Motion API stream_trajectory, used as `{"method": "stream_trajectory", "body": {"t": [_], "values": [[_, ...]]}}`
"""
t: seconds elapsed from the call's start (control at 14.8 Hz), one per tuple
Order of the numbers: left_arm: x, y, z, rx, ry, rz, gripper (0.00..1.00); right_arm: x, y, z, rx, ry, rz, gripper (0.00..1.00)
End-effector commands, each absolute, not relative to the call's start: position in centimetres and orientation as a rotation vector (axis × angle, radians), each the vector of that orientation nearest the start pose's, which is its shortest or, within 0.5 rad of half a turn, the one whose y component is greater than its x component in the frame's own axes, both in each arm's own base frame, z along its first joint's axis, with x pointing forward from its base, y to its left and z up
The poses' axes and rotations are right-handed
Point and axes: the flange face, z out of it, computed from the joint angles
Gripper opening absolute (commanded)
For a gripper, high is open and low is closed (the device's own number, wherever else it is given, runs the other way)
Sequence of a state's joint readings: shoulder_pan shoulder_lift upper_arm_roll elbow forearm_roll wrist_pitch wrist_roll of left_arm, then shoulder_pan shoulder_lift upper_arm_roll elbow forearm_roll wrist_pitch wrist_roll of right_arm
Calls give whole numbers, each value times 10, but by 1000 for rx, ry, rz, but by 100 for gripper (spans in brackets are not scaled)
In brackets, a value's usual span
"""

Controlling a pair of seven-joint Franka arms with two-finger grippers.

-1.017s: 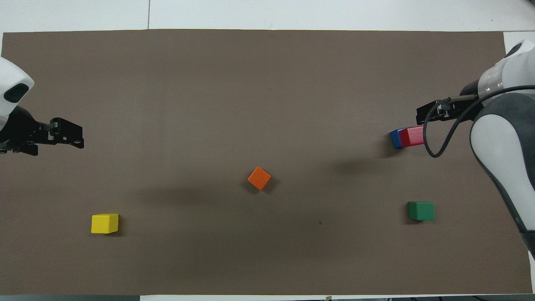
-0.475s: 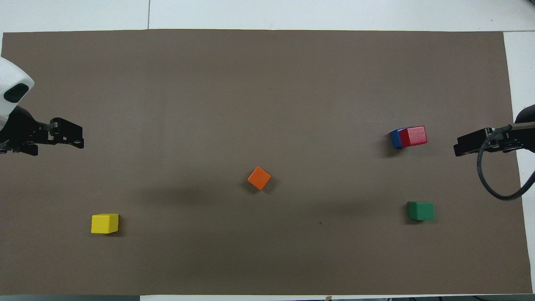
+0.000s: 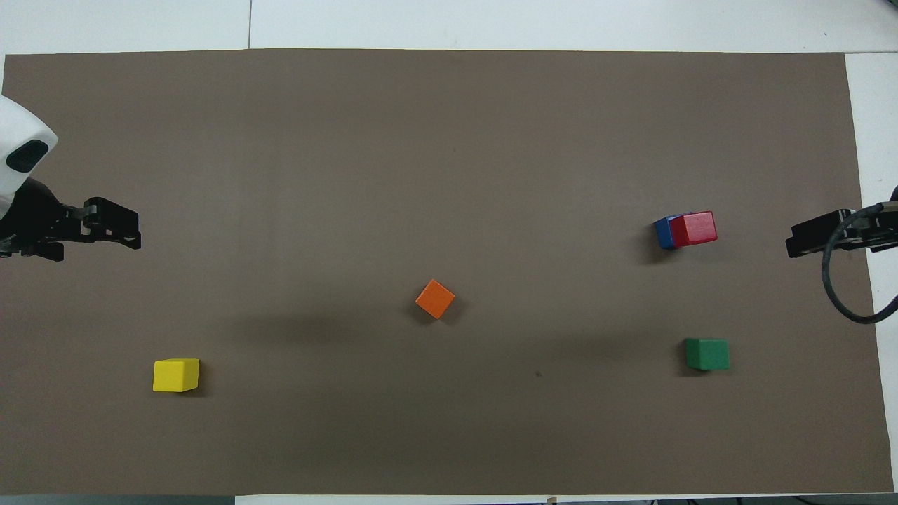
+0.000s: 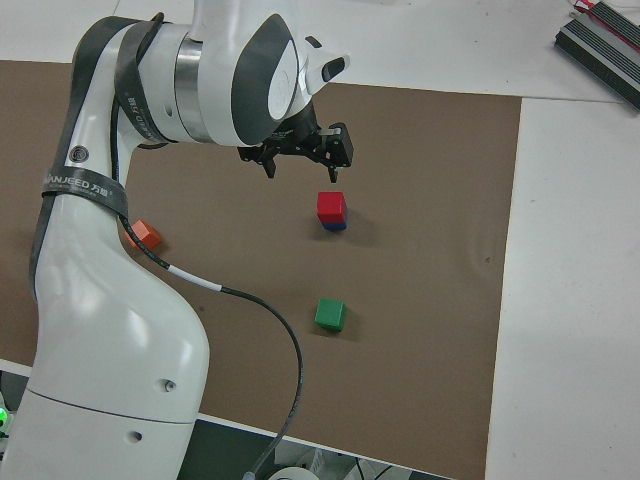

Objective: Transfer red block to right arm and stack on blue block

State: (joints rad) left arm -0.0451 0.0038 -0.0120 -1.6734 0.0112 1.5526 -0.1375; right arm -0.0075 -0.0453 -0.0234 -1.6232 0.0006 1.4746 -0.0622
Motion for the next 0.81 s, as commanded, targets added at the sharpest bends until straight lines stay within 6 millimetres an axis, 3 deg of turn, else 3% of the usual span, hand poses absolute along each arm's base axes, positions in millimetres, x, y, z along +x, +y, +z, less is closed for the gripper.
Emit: {"method": "stream_trajectory", "body": {"t": [0.0, 0.75], "values": [[543, -27, 574, -3105, -135, 207, 100, 533, -23, 619, -3147, -62, 148, 100], [544, -27, 575, -3107, -133, 195, 100, 537, -30, 610, -3165, -40, 63, 100]]}}
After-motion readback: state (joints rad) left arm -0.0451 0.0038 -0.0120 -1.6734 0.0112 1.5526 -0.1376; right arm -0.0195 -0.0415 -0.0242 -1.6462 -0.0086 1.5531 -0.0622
